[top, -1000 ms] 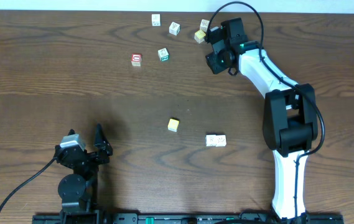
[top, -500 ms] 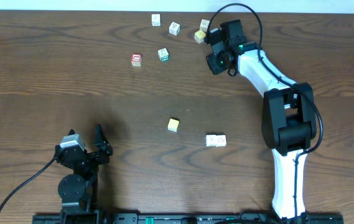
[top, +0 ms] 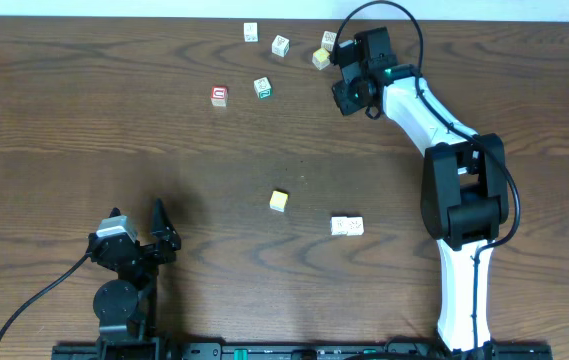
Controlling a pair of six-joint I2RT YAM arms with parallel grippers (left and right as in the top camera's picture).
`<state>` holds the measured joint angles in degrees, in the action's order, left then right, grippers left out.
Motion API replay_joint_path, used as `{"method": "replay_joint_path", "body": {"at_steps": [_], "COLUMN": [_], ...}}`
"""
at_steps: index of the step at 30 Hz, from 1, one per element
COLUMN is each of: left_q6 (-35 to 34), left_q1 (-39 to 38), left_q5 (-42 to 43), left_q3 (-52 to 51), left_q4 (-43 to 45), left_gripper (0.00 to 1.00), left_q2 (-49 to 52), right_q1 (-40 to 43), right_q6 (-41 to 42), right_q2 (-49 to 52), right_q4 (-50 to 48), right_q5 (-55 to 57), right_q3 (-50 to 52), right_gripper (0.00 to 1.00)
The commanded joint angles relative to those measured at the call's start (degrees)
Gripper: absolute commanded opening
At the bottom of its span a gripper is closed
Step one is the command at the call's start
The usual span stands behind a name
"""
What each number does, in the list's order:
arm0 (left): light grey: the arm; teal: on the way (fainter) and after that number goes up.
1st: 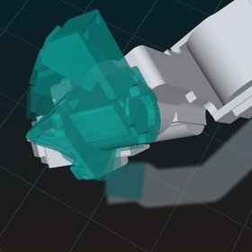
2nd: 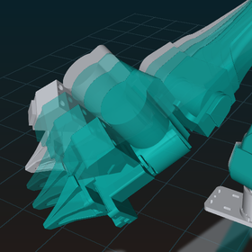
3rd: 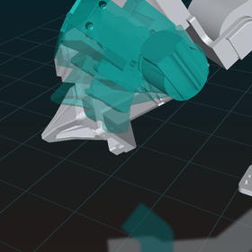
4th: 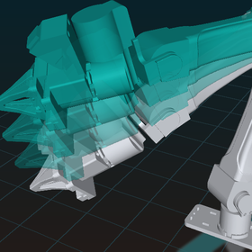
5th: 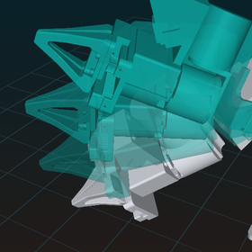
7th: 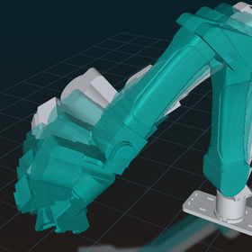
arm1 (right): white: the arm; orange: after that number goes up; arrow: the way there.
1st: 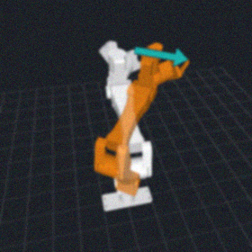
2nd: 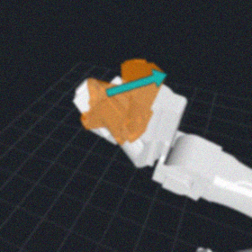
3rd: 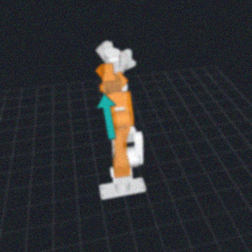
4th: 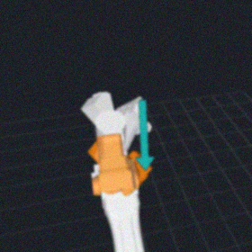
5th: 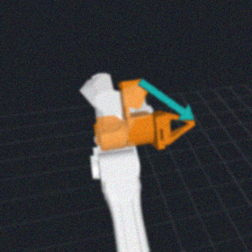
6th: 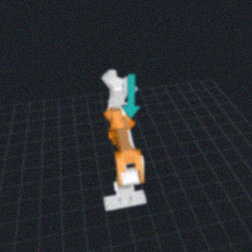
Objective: Lift 5 blocks
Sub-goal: 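Lower the right gripper onto the acorn block and close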
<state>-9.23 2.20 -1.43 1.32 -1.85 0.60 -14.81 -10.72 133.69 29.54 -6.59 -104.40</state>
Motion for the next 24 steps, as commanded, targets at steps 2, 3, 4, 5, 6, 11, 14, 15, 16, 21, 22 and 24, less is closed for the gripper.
{"method": "replay_joint_path", "body": {"at_steps": [2,3,4,5,6,11,14,15,16,21,22,24], "left_q6": [-0.3,-0.3,-0.3,-0.3,-0.3,-0.3,-0.3,-0.3,-0.3,-0.3,-0.3,-0.3], "left_q1": [0.2,0.2,0.2,0.2,0.2,0.2,0.2,0.2,0.2,0.2,0.2,0.2], "left_q5": [-0.7,-0.7,-0.7,-0.7,-0.7,-0.7,-0.7,-0.7,-0.7,-0.7,-0.7,-0.7], "left_q3": [-1.1,-1.1,-1.1,-1.1,-1.1,-1.1,-1.1,-1.1,-1.1,-1.1,-1.1,-1.1], "left_q4": [-2.2,-2.2,-2.2,-2.2,-2.2,-2.2,-2.2,-2.2,-2.2,-2.2,-2.2,-2.2], "left_gripper": [0.76,0.76,0.76,0.76,0.76,0.76,0.76,0.76,0.76,0.76,0.76,0.76], "left_q2": [-0.4,-0.4,-0.4,-0.4,-0.4,-0.4,-0.4,-0.4,-0.4,-0.4,-0.4,-0.4], "right_q1": [0.1,0.1,0.1,0.1,0.1,0.1,0.1,0.1,0.1,0.1,0.2,0.2], "right_q6": [0.9,0.9,0.9,0.9,0.9,0.9,0.9,0.9,0.9,0.9,0.9,0.9], "right_q2": [0.8,0.8,0.8,0.8,0.8,0.8,0.8,0.8,0.8,0.8,0.8,0.8], "right_q4": [1.4,1.6,1.8,2.2,2.5,3.0,3.0,3.0,3.0,3.2,3.2,3.3], "right_q5": [0.3,0.3,0.3,0.3,0.3,0.3,0.3,0.3,0.3,0.3,0.3,0.4], "right_q3": [-2.6,-2.6,-2.6,-2.6,-2.6,-2.6,-2.6,-2.6,-2.6,-2.6,-2.6,-2.6], "right_gripper": [0.31,0.31,0.30,0.29,0.29,0.33,0.36,0.35,0.35,0.34,0.34,0.34]}}
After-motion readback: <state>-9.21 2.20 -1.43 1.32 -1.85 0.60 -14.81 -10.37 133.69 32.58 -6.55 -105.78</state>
